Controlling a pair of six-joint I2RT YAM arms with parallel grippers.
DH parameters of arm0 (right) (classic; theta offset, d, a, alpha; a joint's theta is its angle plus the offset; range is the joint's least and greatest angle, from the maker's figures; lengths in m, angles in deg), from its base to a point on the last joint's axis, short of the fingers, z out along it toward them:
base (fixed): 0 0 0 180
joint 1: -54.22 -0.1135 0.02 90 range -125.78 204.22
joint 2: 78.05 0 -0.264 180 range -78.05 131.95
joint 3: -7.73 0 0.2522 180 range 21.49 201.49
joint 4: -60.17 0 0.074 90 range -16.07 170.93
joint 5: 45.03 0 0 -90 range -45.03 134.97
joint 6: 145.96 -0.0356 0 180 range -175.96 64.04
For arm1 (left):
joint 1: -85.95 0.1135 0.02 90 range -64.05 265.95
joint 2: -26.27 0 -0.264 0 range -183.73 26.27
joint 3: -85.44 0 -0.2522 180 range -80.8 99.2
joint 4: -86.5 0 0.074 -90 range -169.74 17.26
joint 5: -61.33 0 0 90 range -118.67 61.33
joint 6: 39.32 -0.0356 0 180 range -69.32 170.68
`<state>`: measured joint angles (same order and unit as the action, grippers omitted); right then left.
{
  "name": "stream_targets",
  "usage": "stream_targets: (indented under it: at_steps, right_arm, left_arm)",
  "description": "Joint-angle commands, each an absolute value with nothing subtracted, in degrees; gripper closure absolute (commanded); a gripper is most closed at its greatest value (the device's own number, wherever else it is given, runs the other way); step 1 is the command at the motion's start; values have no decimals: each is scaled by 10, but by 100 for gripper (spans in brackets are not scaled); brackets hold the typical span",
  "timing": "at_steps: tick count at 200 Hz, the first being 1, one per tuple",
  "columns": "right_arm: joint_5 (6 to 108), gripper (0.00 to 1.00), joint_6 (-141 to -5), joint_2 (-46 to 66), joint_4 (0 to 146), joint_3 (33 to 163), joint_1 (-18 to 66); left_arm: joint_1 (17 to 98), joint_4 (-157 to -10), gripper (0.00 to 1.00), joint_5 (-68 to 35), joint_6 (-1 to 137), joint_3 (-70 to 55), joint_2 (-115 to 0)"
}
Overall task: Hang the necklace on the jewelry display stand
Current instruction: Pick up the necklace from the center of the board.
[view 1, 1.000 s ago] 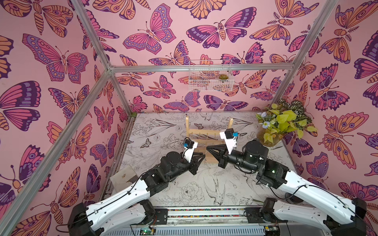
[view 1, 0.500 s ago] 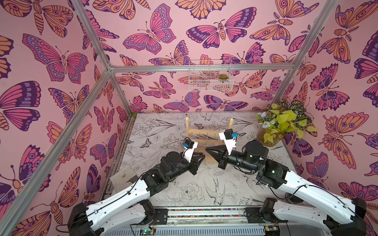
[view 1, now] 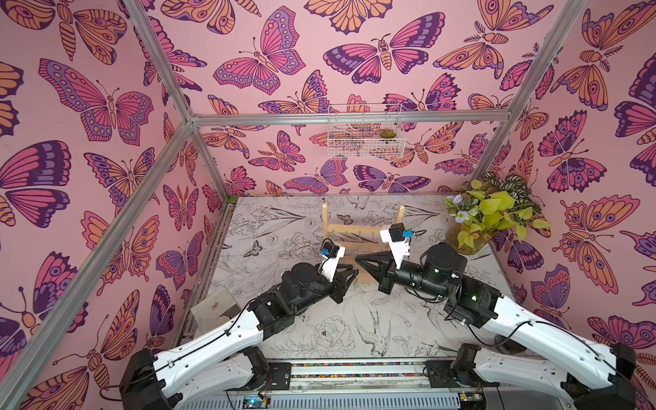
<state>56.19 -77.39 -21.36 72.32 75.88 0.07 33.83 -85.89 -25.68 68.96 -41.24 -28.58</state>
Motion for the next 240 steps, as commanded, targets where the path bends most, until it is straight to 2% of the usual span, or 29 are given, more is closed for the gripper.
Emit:
stream_targets:
  at_steps: [1, 42, 79, 118, 240]
  right_arm:
    - [564, 100, -780, -216, 710, 777, -3]
    - [530, 100, -769, -222, 737, 772, -4]
    - [503, 100, -769, -229, 751, 759, -4]
    - [475, 100, -764, -237, 772, 758, -4]
    - [345, 100, -731, -234, 821, 739, -4]
  left_arm:
    - [335, -873, 82, -259, 686, -407, -290]
    - [335, -875, 95, -272, 680, -414, -270]
    - [335, -869, 100, -293, 679, -421, -257]
    - [335, -854, 100, -344, 673, -411, -257]
    - [327, -859, 100, -343, 638, -312, -320]
